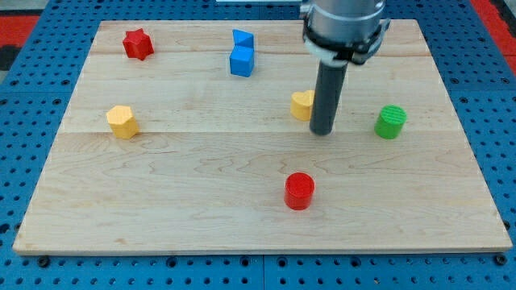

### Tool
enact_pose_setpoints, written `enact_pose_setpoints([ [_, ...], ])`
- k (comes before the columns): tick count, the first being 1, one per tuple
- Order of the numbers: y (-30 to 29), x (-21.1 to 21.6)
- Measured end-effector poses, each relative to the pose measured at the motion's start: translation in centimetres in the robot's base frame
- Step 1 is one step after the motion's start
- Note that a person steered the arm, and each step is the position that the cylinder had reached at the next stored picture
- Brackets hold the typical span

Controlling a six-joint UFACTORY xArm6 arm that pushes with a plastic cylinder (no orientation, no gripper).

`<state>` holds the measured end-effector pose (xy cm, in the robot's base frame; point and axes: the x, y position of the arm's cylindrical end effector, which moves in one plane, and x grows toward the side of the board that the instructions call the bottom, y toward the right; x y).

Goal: Move the red circle towards bottom right side

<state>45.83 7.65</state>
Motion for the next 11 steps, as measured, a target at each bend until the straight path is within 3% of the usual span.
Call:
enact_pose_setpoints([
  [1,-2.9,3.3],
  [2,-10.3,4.7],
  [3,-13.0,5.4],
  [4,-4.6,5.8],
  [5,-4.8,6.5],
  [8,-6.1,16.0],
  [10,-1.9,12.0],
  [11,3.0,10.6],
])
